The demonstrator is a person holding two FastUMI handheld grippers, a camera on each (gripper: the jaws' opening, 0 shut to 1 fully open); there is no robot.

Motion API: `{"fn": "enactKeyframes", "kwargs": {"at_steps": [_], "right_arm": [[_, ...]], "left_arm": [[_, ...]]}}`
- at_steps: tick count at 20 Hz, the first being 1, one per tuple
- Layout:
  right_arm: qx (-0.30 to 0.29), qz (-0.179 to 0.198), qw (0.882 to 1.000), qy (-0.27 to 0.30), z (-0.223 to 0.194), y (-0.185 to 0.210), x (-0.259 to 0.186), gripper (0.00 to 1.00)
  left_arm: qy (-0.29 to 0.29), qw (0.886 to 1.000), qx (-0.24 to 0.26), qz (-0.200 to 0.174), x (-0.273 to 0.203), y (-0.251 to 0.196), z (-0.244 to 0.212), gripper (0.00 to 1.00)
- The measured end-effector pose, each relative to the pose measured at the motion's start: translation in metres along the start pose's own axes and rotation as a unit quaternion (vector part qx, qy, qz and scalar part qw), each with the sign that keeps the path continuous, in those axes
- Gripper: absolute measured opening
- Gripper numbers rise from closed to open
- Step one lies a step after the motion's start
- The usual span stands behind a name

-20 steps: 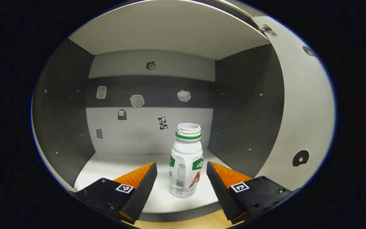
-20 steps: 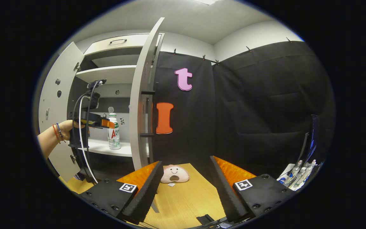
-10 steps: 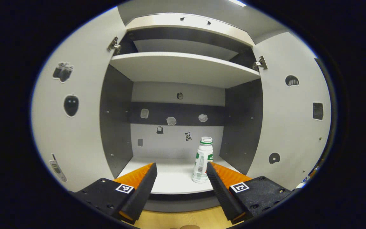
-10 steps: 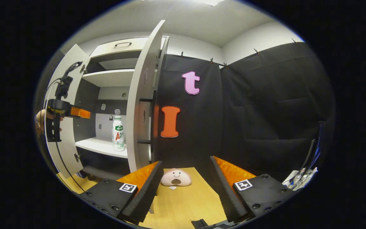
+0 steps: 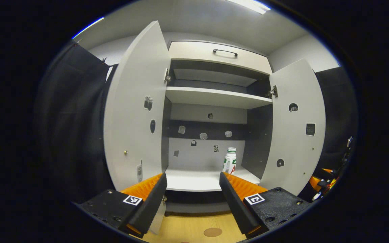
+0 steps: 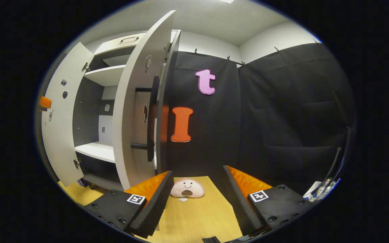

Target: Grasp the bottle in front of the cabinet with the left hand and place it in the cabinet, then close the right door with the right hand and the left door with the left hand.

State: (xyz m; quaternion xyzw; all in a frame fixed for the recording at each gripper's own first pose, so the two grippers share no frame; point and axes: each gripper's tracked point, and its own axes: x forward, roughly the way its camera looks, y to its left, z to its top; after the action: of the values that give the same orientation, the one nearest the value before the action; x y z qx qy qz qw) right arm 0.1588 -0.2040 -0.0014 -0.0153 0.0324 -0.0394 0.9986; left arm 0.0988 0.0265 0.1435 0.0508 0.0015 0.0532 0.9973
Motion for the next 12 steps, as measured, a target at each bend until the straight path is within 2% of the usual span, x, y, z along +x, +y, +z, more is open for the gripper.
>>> {"fn": "enactKeyframes", "kwargs": {"at_steps": [4, 6, 8, 9, 11, 12], "right_arm": [[0.003, -0.006, 1.000, 0.005, -0.008, 0.020, -0.001, 0.96], [-0.005, -0.005, 1.000, 0.004, -0.010, 0.033, -0.002, 0.96], [-0.017, -0.020, 1.000, -0.003, -0.008, 0.034, -0.005, 0.95], [-0.021, -0.027, 0.999, -0.009, -0.007, 0.033, -0.005, 0.87], [-0.014, -0.027, 0.999, -0.013, -0.008, 0.037, -0.005, 0.87], [-0.009, -0.027, 1.000, -0.011, -0.009, 0.036, -0.004, 0.94]], "left_arm": [[0.000, 1.000, 0.004, 0.005, -0.026, 0.031, -0.006, 0.95], [-0.004, 1.000, 0.000, 0.000, -0.034, 0.040, -0.007, 0.95], [-0.003, 1.000, -0.004, -0.011, -0.041, 0.044, -0.013, 0.95], [0.000, 1.000, -0.004, -0.017, -0.044, 0.046, -0.016, 0.95], [0.008, 1.000, -0.011, -0.029, -0.041, 0.045, -0.018, 0.95], [0.009, 0.999, -0.014, -0.033, -0.042, 0.047, -0.018, 0.95]]}}
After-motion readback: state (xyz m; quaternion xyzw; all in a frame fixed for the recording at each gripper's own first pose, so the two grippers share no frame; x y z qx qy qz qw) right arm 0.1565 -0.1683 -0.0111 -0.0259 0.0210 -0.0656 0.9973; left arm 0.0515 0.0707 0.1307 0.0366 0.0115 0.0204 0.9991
